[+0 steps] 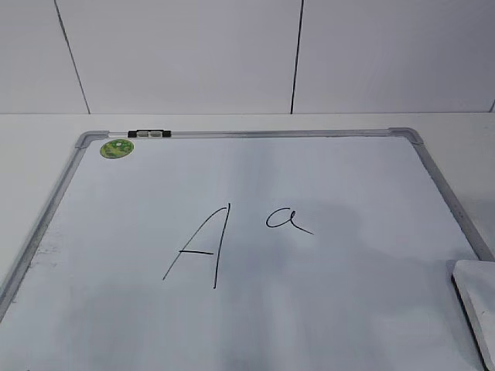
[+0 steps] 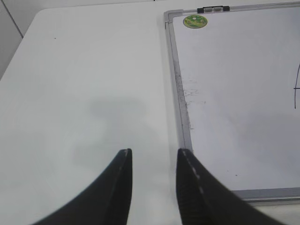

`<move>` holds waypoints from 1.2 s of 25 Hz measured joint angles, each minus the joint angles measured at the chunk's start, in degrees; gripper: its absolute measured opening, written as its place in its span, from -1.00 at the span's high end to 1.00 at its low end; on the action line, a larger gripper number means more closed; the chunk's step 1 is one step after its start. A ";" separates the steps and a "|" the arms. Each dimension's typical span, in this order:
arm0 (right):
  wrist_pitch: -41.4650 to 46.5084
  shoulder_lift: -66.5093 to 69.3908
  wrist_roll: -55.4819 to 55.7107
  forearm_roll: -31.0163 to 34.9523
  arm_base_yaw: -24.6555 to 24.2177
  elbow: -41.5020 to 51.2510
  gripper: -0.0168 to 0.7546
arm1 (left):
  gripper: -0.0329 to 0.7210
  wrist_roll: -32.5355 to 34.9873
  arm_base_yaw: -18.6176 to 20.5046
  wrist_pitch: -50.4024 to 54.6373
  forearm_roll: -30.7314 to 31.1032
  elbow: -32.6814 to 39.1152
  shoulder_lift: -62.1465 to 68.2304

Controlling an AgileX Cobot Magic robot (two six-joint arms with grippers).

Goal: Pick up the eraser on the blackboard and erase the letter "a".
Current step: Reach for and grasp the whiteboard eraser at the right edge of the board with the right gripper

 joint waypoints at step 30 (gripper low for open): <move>7.60 32.53 5.36 -1.08 0.00 -11.56 -0.78 | 0.26 0.00 0.00 0.00 0.00 0.00 0.00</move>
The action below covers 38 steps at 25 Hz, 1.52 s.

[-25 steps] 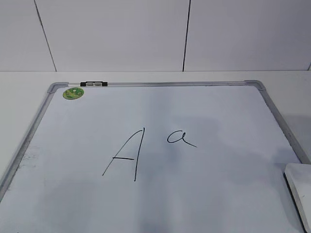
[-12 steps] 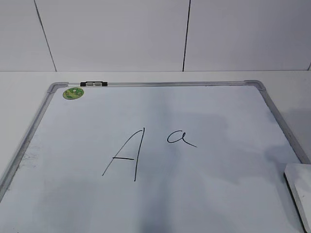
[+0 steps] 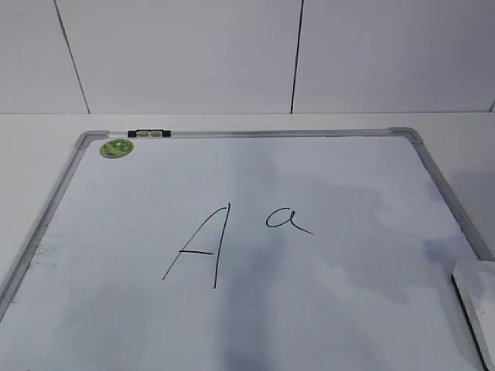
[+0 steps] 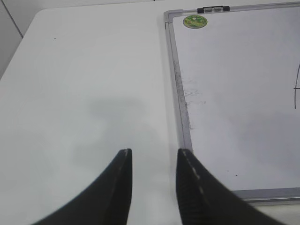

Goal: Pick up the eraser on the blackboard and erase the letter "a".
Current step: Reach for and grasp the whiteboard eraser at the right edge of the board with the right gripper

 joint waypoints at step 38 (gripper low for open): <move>-6.25 13.11 0.25 1.31 0.00 -0.12 -0.78 | 0.26 0.00 0.00 0.00 0.00 0.00 0.00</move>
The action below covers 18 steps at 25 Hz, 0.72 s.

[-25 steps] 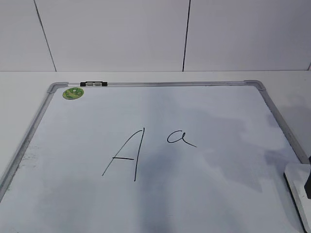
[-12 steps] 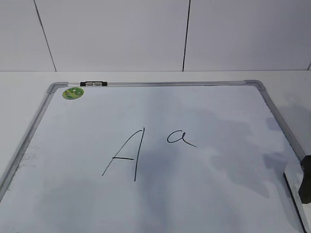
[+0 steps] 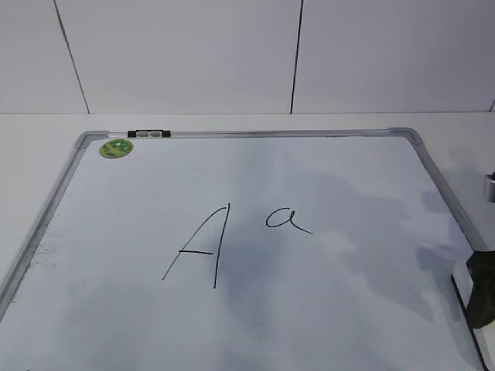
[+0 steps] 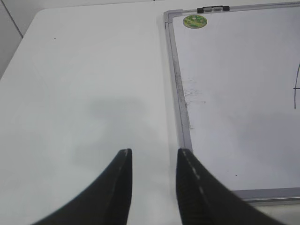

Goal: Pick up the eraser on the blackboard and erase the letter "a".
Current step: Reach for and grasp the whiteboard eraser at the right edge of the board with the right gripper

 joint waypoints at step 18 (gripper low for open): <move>-2.50 1.15 2.85 -1.45 0.00 -0.35 -0.78 | 0.26 0.00 0.00 0.00 0.00 0.00 0.00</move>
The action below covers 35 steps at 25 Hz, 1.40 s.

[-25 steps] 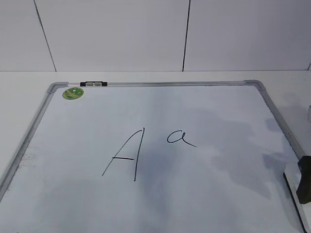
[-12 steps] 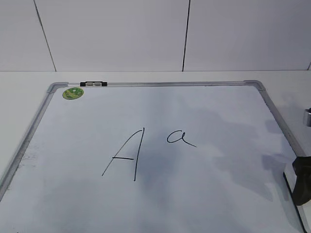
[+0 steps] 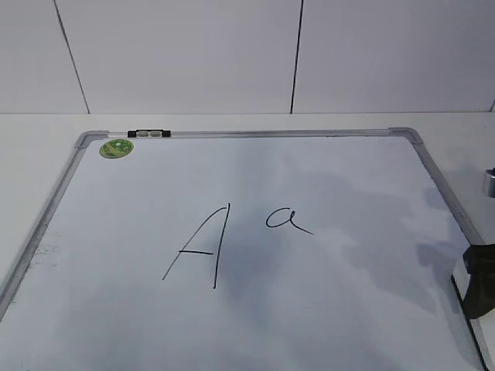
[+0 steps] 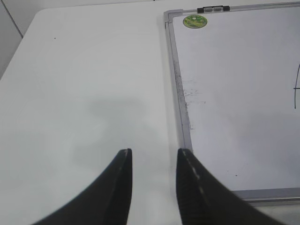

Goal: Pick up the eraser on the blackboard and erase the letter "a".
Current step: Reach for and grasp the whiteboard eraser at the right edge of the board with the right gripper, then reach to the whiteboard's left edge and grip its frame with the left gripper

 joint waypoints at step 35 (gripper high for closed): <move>-1.93 5.25 -0.06 -0.83 0.00 0.00 -0.62 | 0.26 0.00 0.00 0.00 0.00 0.00 0.00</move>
